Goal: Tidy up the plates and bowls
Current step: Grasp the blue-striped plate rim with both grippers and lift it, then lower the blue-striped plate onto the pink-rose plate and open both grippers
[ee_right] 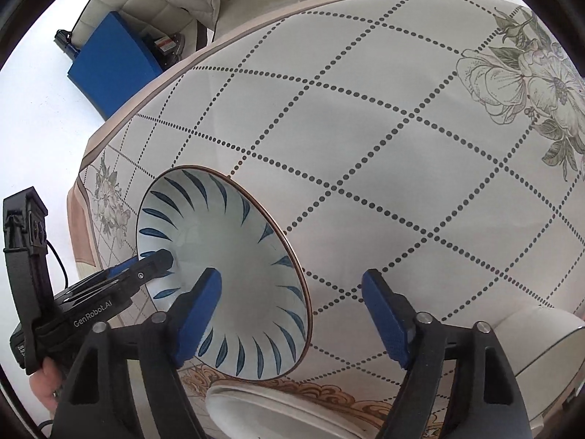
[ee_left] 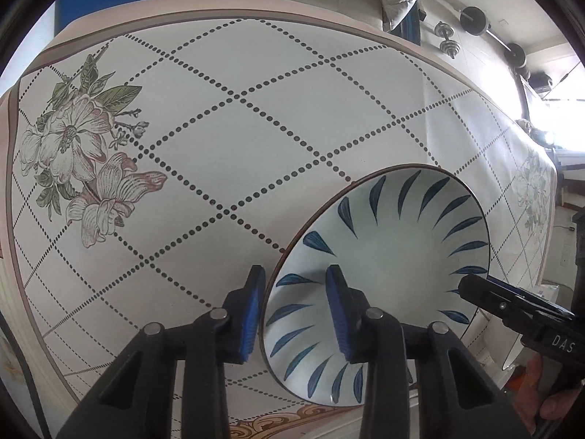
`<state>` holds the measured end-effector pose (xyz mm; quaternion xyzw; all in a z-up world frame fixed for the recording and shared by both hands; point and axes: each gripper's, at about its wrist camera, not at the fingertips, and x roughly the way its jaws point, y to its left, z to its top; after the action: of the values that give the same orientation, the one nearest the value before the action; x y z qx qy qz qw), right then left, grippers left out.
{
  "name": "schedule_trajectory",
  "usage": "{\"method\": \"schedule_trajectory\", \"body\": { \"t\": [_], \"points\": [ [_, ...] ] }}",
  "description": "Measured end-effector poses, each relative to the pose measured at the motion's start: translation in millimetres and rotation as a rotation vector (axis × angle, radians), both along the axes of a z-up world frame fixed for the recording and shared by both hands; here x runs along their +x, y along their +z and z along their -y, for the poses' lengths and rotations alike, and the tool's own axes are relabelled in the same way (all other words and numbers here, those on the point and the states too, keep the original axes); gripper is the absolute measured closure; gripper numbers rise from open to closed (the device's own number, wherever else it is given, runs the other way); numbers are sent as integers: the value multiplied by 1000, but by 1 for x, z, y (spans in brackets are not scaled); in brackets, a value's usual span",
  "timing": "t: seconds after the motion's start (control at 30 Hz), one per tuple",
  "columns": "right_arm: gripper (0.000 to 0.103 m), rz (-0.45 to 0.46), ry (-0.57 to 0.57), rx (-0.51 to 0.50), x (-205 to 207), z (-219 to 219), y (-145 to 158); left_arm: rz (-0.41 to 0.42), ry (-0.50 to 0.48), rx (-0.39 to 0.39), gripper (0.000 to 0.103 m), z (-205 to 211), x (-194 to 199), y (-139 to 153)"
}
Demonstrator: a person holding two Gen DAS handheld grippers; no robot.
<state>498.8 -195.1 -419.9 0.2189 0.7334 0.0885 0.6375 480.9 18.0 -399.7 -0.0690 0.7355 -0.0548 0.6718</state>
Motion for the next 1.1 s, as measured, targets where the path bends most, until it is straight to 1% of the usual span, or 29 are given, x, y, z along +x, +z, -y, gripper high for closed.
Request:
{"method": "schedule_trajectory", "body": {
  "t": [0.03, 0.07, 0.13, 0.17, 0.2, 0.23, 0.3, 0.47, 0.5, 0.57, 0.63, 0.7, 0.77, 0.8, 0.87, 0.93, 1.0, 1.1],
  "points": [
    [49, -9, -5, 15, 0, 0, -3, 5, 2, -5, 72, 0, 0, 0],
    [53, -13, -7, 25, -2, 1, -4, 10, 0, -6, 72, 1, -1, 0],
    [65, -14, 3, 15, -3, -1, -8, 20, -7, -5, 74, 0, -3, 1],
    [69, -16, 14, 9, -3, -5, -10, 25, -10, -6, 75, -1, -3, 1],
    [75, -13, 19, 2, -4, -5, -10, 29, -12, -7, 76, -1, -4, 2],
    [78, -10, 26, 0, -4, -6, -10, 33, -15, -7, 76, -2, -5, 1],
    [83, -9, 42, -28, -4, -9, -11, 43, -20, -8, 77, -4, -9, 4],
    [83, 0, 54, -37, -4, -11, -10, 55, -49, 1, 77, -1, -11, 5],
    [83, 2, 64, -39, -2, -14, -10, 47, -54, -7, 75, -2, -10, 3],
    [83, -7, 75, -32, -2, -14, -11, 10, -54, -62, 72, -7, -13, -2],
    [83, -33, 82, -3, -2, -13, -15, 17, -58, -89, 72, -11, -16, -2],
    [83, -51, 50, 33, -3, -7, -18, 15, -38, -104, 73, -14, -16, -2],
    [83, -63, 27, 51, -3, -3, -20, 14, -28, -98, 74, -13, -17, -1],
    [83, -61, 33, 49, -2, -3, -20, 17, -37, -77, 76, -10, -18, -1],
    [83, -47, 44, 27, -3, -7, -19, 34, -53, -37, 76, -4, -20, 3],
    [85, -25, 74, -9, -3, -12, -16, 27, -45, -20, 79, -4, -22, 5],
    [84, -15, 84, -31, -5, -17, -14, 38, -40, -7, 82, -4, -24, 9],
    [86, 0, 87, -24, -8, -18, -10, 54, -44, 18, 83, -6, -28, 15]
  ]
}}
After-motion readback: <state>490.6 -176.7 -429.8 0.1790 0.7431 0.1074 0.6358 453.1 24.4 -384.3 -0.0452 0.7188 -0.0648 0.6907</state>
